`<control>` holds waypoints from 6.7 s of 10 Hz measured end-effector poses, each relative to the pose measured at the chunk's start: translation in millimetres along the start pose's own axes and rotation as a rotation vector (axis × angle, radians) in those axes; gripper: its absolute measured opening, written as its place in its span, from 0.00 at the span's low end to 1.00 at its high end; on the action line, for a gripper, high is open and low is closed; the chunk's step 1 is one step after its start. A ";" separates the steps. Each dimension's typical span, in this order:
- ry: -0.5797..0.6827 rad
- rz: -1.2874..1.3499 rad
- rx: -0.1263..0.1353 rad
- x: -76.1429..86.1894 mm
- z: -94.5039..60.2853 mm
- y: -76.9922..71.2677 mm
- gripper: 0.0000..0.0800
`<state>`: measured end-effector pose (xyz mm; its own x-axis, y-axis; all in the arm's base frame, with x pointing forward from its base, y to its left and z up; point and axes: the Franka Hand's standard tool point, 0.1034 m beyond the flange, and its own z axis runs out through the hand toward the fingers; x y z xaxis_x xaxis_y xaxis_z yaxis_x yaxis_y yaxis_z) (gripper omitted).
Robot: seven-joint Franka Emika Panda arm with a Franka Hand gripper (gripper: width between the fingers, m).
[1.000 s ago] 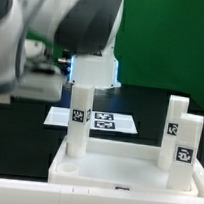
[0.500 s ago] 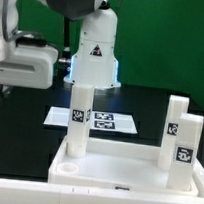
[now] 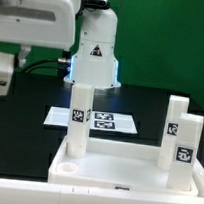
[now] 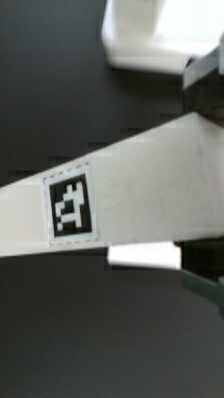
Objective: Assemble desk
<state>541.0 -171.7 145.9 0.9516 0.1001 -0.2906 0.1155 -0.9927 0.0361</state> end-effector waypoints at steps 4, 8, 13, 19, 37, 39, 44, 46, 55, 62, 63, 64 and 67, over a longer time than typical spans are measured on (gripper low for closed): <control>0.309 0.118 0.106 36.3 -40.8 -12.2 0.36; 0.623 0.249 0.114 60.2 -96.1 -5.1 0.36; 0.667 0.304 0.122 67.9 -54.4 -27.8 0.36; 0.692 0.360 0.221 78.6 -89.1 -72.9 0.36; 0.843 0.350 0.069 52.6 -66.3 -60.8 0.36; 0.850 0.339 0.079 54.0 -64.7 -57.2 0.36; 0.835 0.386 0.137 76.3 -51.6 -95.0 0.36; 0.825 0.398 0.147 80.0 -45.4 -100.1 0.36; 0.794 0.402 0.136 81.5 -16.5 -102.6 0.36; 0.809 0.406 0.123 82.8 -16.3 -101.4 0.66; 0.808 0.406 0.123 82.7 -16.2 -101.3 0.78; 0.808 0.406 0.123 82.7 -16.1 -101.3 0.81; 0.666 0.463 0.271 90.0 -24.1 -111.0 0.81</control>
Offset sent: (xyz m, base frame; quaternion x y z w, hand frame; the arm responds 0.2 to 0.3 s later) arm 0.1000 0.0593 0.0447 0.1600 0.2909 0.0461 0.9422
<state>620.7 -50.8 138.8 0.8648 -0.3848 0.3225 -0.3175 -0.9168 -0.2424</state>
